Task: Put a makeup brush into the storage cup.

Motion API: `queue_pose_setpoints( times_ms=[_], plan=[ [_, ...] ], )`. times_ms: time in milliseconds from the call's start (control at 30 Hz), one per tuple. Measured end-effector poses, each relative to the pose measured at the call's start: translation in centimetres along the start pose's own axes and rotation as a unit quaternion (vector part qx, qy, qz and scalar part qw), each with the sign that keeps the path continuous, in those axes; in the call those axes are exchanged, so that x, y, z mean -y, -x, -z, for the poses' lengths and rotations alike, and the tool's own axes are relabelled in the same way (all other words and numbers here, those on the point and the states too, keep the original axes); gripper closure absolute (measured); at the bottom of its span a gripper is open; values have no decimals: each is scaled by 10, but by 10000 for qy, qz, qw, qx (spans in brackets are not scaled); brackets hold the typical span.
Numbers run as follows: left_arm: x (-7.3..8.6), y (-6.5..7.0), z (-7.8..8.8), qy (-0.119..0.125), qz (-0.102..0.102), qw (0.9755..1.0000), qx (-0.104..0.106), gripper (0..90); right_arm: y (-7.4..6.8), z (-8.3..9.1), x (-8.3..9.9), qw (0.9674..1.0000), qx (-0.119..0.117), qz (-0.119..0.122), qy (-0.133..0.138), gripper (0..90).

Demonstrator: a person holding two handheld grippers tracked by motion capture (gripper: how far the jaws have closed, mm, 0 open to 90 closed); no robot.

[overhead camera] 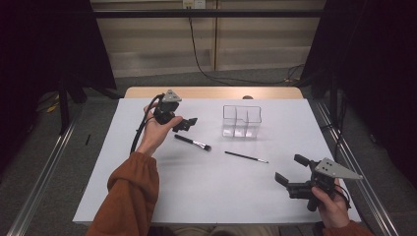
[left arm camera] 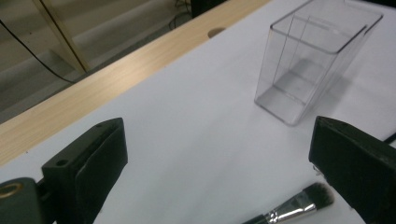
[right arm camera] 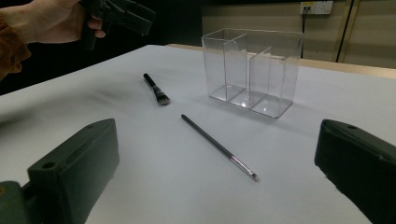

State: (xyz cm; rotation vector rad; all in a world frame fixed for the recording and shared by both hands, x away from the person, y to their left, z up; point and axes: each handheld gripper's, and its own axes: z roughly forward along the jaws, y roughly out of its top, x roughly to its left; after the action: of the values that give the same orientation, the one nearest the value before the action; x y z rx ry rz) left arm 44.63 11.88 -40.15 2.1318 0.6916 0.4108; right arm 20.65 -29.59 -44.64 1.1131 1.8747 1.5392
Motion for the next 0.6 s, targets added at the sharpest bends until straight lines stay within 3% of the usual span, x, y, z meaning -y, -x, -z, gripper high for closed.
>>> queue_pose_setpoints(
  times_ms=[100, 200, 267, 300, 367, 467, 500, 567, 600],
  plan=[
    [-3, 0, 0, -105, -76, 9999, 34, 41, 0, 0, 0, 10000, -1, -8, 5, 0],
    [-8, -3, -1, -438, -256, 9985, 199, 24, 0, 0, 0, 10000, -4, 0, -3, 0],
    [-8, -3, -2, -507, -296, 9981, 182, 24, 0, 0, 0, 10000, -7, -1, -5, 0],
    [-7, -3, -4, -715, -380, 9964, 256, 25, 0, 0, 0, 10000, -10, -4, -5, 0],
    [-5, -3, -6, -886, -449, 9943, 380, 31, 0, 0, 0, 10000, -17, -15, -9, 0],
    [-1, -3, -10, -1012, -400, 9926, 529, 54, -1, -1, 0, 10000, -26, -20, -13, 0],
    [0, -3, -12, -1189, -551, 9893, 641, 53, -1, -1, 0, 10000, -38, -24, -20, 0],
    [1, 0, -14, -1156, -455, 9900, 665, 53, 0, 0, 0, 10000, -36, -1, -25, 0],
    [1, 0, -17, -1256, -493, 9882, 719, 53, 0, 0, 0, 10000, -34, -5, -18, 0]
  ],
)
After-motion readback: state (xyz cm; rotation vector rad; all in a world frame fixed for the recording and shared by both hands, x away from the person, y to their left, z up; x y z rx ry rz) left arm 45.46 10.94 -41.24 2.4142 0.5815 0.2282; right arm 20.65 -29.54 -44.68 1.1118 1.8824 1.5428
